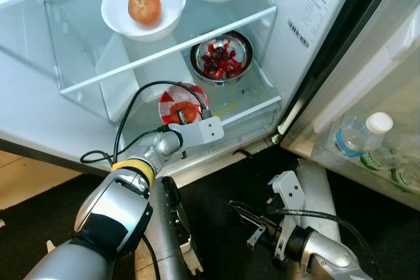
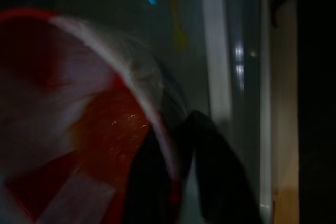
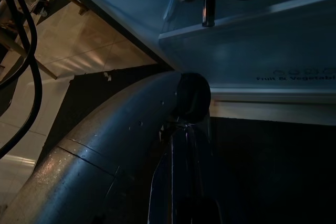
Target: Restocking fridge
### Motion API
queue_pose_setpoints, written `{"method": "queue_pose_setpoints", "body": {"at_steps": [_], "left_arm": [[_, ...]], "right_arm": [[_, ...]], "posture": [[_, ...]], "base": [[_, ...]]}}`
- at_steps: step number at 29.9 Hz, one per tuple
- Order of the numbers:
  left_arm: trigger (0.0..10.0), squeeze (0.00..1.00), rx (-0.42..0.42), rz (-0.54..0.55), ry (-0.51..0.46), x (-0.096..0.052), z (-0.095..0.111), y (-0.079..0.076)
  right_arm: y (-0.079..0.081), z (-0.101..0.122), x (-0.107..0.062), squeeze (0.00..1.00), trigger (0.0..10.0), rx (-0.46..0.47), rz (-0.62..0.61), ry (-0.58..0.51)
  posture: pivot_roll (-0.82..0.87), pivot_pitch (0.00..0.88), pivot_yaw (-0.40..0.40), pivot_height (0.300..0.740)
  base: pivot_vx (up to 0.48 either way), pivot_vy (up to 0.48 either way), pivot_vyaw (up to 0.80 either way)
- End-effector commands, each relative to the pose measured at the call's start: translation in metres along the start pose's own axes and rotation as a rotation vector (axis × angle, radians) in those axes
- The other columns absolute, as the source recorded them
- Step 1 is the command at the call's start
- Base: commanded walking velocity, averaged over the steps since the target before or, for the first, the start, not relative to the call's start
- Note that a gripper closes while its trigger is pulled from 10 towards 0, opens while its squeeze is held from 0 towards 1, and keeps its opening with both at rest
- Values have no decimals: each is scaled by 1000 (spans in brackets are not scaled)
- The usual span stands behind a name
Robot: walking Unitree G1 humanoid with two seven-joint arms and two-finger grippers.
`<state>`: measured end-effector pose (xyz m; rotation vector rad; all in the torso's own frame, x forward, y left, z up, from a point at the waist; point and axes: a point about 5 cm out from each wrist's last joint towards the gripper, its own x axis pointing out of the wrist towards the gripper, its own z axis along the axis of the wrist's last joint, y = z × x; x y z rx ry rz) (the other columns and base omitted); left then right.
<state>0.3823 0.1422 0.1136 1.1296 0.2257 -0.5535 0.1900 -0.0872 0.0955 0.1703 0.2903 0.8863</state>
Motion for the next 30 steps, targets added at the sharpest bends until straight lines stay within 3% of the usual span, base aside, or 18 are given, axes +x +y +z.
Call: {"method": "queue_pose_setpoints", "body": {"at_steps": [1,6,7,14,18,20,28,30], "left_arm": [[10000,1000,-3,-9,58,-4,-15,-4],[10000,1000,10,25,70,-4,-16,-1],[10000,0,14,34,71,-4,-16,0],[10000,0,15,91,64,-4,-15,8],[10000,0,-17,163,18,-5,-9,17],[10000,0,-46,207,-55,-5,-1,20],[10000,0,-51,218,-119,-5,6,18],[10000,0,-32,160,-159,-4,8,3]], "right_arm": [[5,-6,-3,0,10000,29,4,22],[5,-5,-3,0,10000,27,-2,23],[4,-4,-2,0,10000,27,-3,23],[2,-2,-1,0,10000,20,-8,25],[-4,1,1,0,10000,7,-11,19],[-8,6,6,0,10000,-11,-2,6],[-12,9,10,0,10000,-25,7,2],[-16,11,15,0,10000,-46,18,2]], "posture": [[-194,497,96,413],[-195,499,97,413],[-196,491,97,413],[-199,469,99,413],[-193,448,102,413],[-186,413,99,413],[-177,390,96,413],[-163,354,96,413]], "base": [[0,0,0],[0,0,0],[0,0,0],[0,0,0],[0,0,0],[0,0,0],[0,0,0],[0,0,0]]}}
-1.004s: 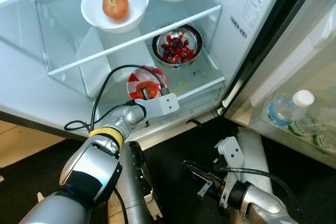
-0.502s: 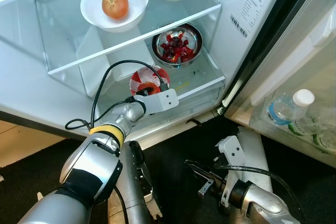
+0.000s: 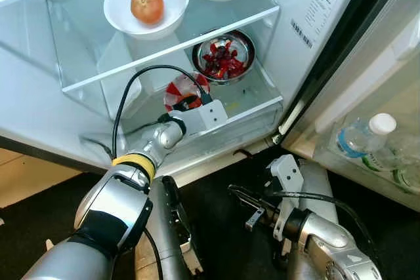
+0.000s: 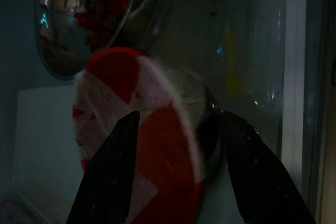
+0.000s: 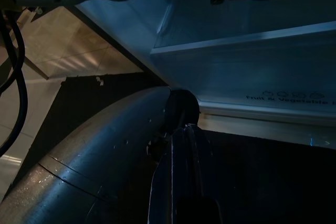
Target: Restocking fridge
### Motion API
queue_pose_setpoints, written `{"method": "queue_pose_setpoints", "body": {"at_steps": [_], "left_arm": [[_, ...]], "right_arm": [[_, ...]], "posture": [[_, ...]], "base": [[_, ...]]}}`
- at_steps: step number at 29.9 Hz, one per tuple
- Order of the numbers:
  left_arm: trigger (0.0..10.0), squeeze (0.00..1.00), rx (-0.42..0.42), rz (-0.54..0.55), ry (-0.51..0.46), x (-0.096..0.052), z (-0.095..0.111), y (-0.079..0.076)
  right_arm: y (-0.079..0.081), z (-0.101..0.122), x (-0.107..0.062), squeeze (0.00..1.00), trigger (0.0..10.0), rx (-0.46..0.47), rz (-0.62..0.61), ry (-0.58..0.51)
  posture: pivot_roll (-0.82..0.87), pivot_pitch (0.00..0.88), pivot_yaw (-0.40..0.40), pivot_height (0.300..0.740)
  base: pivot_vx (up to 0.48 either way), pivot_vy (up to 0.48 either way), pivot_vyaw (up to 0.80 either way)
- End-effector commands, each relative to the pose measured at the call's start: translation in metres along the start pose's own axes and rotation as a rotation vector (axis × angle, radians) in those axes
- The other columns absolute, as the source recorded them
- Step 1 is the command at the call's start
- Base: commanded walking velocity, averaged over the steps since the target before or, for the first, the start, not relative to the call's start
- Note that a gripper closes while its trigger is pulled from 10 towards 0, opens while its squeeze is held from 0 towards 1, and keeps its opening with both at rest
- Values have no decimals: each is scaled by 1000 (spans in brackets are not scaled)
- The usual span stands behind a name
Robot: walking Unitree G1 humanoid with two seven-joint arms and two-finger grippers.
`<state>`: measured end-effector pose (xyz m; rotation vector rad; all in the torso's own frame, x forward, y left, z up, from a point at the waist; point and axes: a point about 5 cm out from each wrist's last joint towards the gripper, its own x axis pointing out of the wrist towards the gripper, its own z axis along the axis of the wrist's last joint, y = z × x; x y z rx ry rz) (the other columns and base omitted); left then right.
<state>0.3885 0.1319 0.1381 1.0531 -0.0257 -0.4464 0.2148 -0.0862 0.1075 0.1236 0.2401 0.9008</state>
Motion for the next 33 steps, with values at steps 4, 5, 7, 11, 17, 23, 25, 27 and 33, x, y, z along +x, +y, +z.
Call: {"method": "queue_pose_setpoints", "body": {"at_steps": [4,5,7,11,17,23,25,27,33], "left_arm": [[10000,0,16,-110,-16,-10,-12,-28],[10000,0,22,-129,-18,-11,-13,-33],[10000,0,22,-129,-18,-11,-13,-33],[10000,0,23,-171,-22,-16,-17,-45],[10000,0,-11,-110,-82,-10,-5,-30],[10000,0,-73,-29,-203,-5,17,-17],[10000,0,-150,1,-248,-5,25,-20],[10000,0,-200,15,-266,-5,28,-24],[10000,0,-433,60,-257,-10,29,-51]], "right_arm": [[-4,-6,4,0,10000,5,13,23],[-6,-5,5,0,10000,2,14,22],[-6,-5,5,0,10000,2,14,22],[-9,-4,8,0,10000,-11,15,16],[-12,-3,9,0,10000,-17,20,12],[-18,-1,12,0,10000,-24,30,2],[-20,0,14,0,10000,-26,35,-5],[-21,1,16,0,10000,-29,36,-7],[-28,1,22,0,10000,-43,22,-5]], "posture": [[-160,346,97,413],[-159,342,99,413],[-159,342,99,413],[-156,324,104,413],[-151,304,101,413],[-137,276,100,413],[-132,264,100,413],[-127,252,99,413],[-104,215,93,413]], "base": [[0,0,0],[0,0,0],[0,0,0],[0,0,0],[0,0,0],[0,0,0],[0,0,0],[0,0,0],[0,0,0]]}}
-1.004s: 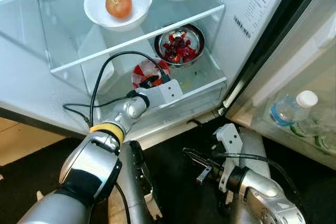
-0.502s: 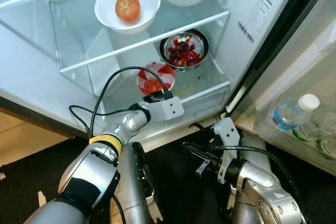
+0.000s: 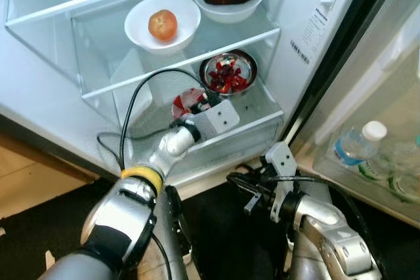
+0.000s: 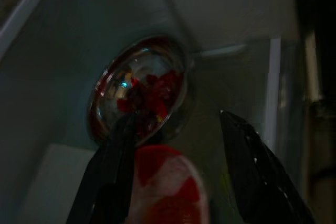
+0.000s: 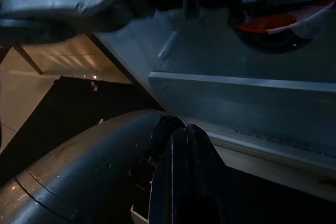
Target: Restocking fridge
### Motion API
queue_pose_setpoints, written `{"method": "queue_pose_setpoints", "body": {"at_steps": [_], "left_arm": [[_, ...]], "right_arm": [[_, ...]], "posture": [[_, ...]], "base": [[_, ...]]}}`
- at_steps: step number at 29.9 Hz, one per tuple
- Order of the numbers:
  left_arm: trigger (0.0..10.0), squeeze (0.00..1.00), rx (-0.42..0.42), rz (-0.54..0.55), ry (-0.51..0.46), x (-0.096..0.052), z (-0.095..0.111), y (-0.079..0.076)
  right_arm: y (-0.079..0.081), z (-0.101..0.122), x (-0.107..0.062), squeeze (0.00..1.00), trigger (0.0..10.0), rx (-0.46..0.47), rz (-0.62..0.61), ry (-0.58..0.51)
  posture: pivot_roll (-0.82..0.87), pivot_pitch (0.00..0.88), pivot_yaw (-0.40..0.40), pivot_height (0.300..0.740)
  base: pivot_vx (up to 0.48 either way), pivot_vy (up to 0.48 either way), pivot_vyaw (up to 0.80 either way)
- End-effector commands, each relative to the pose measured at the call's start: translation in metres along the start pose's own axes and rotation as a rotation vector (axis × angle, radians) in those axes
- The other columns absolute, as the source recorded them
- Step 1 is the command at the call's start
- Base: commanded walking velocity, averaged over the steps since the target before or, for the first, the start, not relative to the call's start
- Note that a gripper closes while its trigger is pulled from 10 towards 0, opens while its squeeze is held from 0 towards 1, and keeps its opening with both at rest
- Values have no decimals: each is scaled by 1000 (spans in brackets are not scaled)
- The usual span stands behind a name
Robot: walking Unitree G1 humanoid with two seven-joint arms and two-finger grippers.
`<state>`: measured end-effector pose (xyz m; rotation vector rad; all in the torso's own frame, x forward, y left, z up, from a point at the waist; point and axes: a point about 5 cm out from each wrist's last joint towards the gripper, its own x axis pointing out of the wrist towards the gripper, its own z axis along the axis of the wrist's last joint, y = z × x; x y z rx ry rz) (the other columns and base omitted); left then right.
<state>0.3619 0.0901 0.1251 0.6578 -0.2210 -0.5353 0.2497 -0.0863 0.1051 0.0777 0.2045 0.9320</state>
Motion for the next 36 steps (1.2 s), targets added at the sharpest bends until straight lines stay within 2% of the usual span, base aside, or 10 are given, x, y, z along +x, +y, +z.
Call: {"method": "queue_pose_setpoints", "body": {"at_steps": [1,2,3,4,10,17,18,19,25,36], "left_arm": [[10000,0,-98,32,25,-6,-8,-11],[10000,0,-198,76,65,-13,-17,-20],[10000,0,-198,76,65,-13,-17,-20],[10000,0,-276,112,105,-20,-26,-27],[10000,0,-355,165,271,-53,-62,-46],[10000,0,-439,223,381,-77,-84,-49],[10000,0,-555,324,521,-111,-112,-47],[10000,0,-595,351,556,-121,-119,-47],[10000,0,-693,281,599,-141,-127,-65],[10000,0,-930,163,600,-156,-128,-97]], "right_arm": [[-1,-6,0,0,10000,15,-4,4],[-3,-7,2,0,10000,13,-18,6],[-3,-7,2,0,10000,13,-18,6],[-6,-9,3,0,10000,0,-45,9],[-17,-17,6,0,10000,0,-126,21],[-26,-23,6,0,10000,31,-153,39],[-41,-33,1,0,10000,93,-212,49],[-46,-37,0,0,10000,109,-232,54],[-56,-61,-9,0,10000,149,-293,120],[-64,-76,-12,0,10000,195,-313,132]], "posture": [[-104,215,93,413],[-96,205,89,413],[-96,205,89,413],[-92,199,87,413],[-74,167,78,413],[-64,148,79,413],[-46,125,70,422],[-46,125,70,427],[-26,103,56,447],[-19,71,45,491]], "base": [[0,0,0],[0,0,0],[0,0,0],[0,0,0],[0,0,0],[0,0,0],[0,0,0],[0,0,0],[0,0,0],[0,0,0]]}}
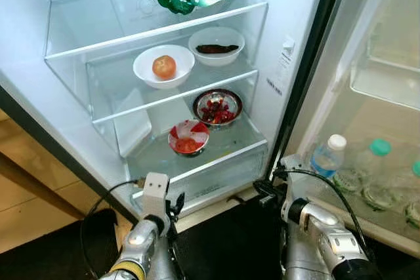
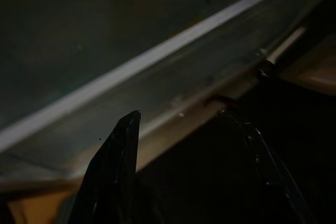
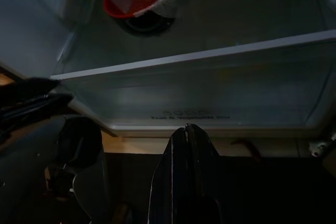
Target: Restocking fridge
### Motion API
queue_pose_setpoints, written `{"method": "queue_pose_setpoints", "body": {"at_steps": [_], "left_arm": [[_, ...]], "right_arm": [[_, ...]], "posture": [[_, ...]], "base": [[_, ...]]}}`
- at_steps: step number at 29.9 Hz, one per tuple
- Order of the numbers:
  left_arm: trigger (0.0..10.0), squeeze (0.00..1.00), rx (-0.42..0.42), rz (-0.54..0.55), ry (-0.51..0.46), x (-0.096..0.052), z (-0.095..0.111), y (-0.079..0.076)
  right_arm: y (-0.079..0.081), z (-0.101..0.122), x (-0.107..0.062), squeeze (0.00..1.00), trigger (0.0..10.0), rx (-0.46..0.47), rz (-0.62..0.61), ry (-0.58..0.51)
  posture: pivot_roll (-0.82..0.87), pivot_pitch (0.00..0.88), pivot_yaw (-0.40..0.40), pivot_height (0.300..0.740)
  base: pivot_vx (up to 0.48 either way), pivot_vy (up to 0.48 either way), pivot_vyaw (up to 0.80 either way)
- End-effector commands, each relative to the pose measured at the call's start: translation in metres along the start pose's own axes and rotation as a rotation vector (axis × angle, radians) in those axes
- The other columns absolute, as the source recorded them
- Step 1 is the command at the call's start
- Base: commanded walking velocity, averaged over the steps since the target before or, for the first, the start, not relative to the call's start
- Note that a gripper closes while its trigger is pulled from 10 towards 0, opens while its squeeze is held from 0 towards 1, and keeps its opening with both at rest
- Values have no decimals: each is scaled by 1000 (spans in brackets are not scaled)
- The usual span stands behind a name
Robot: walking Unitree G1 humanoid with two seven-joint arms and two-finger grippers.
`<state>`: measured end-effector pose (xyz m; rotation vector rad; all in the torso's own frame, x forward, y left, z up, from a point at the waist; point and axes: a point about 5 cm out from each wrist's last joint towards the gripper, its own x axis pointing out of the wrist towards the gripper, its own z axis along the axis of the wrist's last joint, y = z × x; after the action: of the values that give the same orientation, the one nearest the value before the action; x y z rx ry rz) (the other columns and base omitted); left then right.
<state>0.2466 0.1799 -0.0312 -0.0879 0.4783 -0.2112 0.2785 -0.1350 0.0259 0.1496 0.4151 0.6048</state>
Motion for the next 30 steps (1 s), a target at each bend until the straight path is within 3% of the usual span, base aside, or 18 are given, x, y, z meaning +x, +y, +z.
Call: {"method": "queue_pose_setpoints", "body": {"at_steps": [1,22,30], "left_arm": [[10000,0,-65,-32,41,-4,-13,-6],[10000,0,-131,-79,25,-3,-12,-9],[10000,0,-126,-85,81,-4,-20,-13]], "right_arm": [[-2,-6,0,0,10000,15,-2,8],[-6,-24,0,0,10000,61,-4,31],[-7,-32,-2,0,10000,52,-22,58]], "posture": [[-17,63,43,501],[-12,51,42,569],[-13,48,40,588]], "base": [[0,0,0],[0,0,0],[0,0,0]]}}
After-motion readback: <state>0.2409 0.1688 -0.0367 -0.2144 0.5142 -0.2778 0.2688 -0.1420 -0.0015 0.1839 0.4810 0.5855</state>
